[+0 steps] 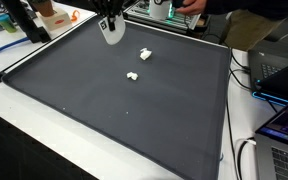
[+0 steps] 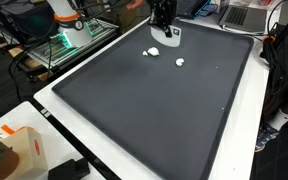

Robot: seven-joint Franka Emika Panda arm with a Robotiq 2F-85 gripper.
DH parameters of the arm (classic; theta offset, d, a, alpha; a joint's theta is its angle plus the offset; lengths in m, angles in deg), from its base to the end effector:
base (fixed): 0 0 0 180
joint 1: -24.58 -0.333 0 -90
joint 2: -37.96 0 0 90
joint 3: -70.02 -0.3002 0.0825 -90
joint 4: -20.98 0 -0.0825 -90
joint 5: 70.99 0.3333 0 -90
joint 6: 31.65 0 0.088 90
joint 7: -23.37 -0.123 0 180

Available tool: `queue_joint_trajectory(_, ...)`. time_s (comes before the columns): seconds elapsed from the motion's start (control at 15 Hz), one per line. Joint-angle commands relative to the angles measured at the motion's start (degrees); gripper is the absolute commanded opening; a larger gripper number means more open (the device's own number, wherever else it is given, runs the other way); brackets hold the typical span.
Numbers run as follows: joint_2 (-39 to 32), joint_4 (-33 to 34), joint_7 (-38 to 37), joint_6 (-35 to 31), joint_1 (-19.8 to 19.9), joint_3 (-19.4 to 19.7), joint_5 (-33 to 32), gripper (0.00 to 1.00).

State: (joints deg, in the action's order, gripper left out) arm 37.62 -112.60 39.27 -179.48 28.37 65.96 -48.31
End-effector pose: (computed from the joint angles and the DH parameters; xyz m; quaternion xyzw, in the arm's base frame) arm 0.4961 -0.0011 0.3622 -0.9850 0.0142 -0.1345 0.1070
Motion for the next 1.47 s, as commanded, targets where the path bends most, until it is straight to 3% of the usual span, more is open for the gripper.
queue_joint_trajectory(0.0, 0.65, 2.29, 0.61, 10.23, -0.6, 2.5, -0.66, 0.01)
queue_joint_trajectory(0.13, -0.24, 5.47, -0.81, 20.57, -0.14, 3.65, -0.85, 0.01)
queue_joint_trajectory(0.2, -0.61, 7.32, -2.0, 25.52, 0.04, 4.31, -1.66, 0.29)
queue_joint_trajectory(0.27, -1.09, 9.63, -3.11, 30.4, 0.2, 4.92, -1.82, 0.29)
queue_joint_trajectory(0.4, -2.42, 13.6, -5.17, 37.57, 0.44, 5.93, -1.98, 0.43)
queue_joint_trajectory(0.53, -3.3, 16.09, -6.61, 39.52, 0.55, 6.57, -1.57, 0.59)
queue_joint_trajectory(0.6, -3.23, 16.34, -6.62, 38.09, 0.42, 6.66, -1.68, 0.66)
queue_joint_trajectory(0.87, 0.01, 10.65, -2.21, 19.37, -0.09, 6.44, -4.69, 0.96)
queue_joint_trajectory(0.93, 1.22, 7.94, -0.05, 14.58, 0.13, 6.63, -4.39, 1.0)
queue_joint_trajectory(1.13, 9.24, -2.48, 8.03, 3.1, 0.61, 7.33, -2.1, 1.0)
queue_joint_trajectory(1.4, 20.34, -14.89, 22.94, -6.0, -0.74, 9.75, 5.29, 1.0)
